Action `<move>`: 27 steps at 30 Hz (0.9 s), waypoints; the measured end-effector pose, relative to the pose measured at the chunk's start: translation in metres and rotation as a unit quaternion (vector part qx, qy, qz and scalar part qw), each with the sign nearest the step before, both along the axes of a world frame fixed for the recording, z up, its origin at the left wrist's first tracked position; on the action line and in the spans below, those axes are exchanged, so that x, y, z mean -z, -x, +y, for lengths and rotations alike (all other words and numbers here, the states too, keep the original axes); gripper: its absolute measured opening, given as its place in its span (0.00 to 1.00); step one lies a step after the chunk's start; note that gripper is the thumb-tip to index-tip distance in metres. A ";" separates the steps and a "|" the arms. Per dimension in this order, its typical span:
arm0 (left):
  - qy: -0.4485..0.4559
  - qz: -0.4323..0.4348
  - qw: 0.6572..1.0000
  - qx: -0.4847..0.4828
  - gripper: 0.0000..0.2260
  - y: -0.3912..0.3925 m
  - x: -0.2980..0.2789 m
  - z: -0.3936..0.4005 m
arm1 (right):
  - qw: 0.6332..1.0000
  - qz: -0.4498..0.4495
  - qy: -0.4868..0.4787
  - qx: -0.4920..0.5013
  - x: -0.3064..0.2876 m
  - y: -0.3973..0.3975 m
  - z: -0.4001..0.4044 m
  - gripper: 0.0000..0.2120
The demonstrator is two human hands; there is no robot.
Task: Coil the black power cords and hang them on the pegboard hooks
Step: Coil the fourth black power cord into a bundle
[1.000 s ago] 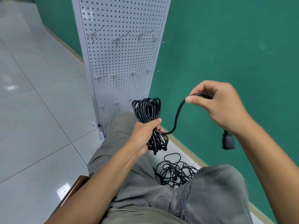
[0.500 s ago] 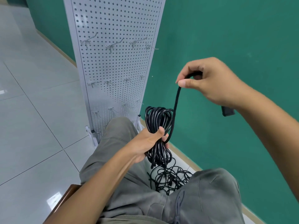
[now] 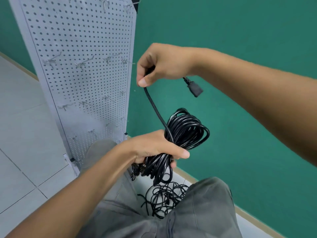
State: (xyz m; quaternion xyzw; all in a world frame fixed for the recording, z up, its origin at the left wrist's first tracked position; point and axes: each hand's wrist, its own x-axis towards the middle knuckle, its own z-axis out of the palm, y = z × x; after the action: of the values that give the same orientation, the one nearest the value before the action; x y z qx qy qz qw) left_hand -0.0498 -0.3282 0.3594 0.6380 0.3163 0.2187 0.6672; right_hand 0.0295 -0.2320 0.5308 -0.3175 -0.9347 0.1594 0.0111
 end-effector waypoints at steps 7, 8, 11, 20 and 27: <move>-0.072 -0.035 0.994 0.076 0.07 0.014 -0.030 -0.010 | 0.987 0.094 0.128 0.021 0.012 -0.034 0.020 0.03; -0.074 -0.045 0.993 0.079 0.06 0.018 -0.034 -0.012 | 0.981 0.114 0.154 0.030 0.015 -0.038 0.021 0.05; -0.066 -0.102 0.990 0.069 0.09 0.026 -0.046 -0.013 | 0.951 0.189 0.236 0.063 0.029 -0.048 0.018 0.09; 0.074 -0.303 0.945 0.094 0.16 0.044 -0.042 -0.004 | 0.850 0.312 0.414 0.092 0.069 -0.066 -0.007 0.56; 0.203 -0.425 0.882 0.014 0.27 0.054 -0.039 0.007 | 0.858 0.392 0.320 0.089 0.103 -0.079 -0.023 0.46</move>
State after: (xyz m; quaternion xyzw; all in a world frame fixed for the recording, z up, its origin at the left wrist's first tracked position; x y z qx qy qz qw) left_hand -0.1035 -0.3209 0.3986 0.3389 0.0304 0.3909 0.8553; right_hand 0.1085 -0.2547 0.4278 -0.2970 -0.7182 0.5591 0.2885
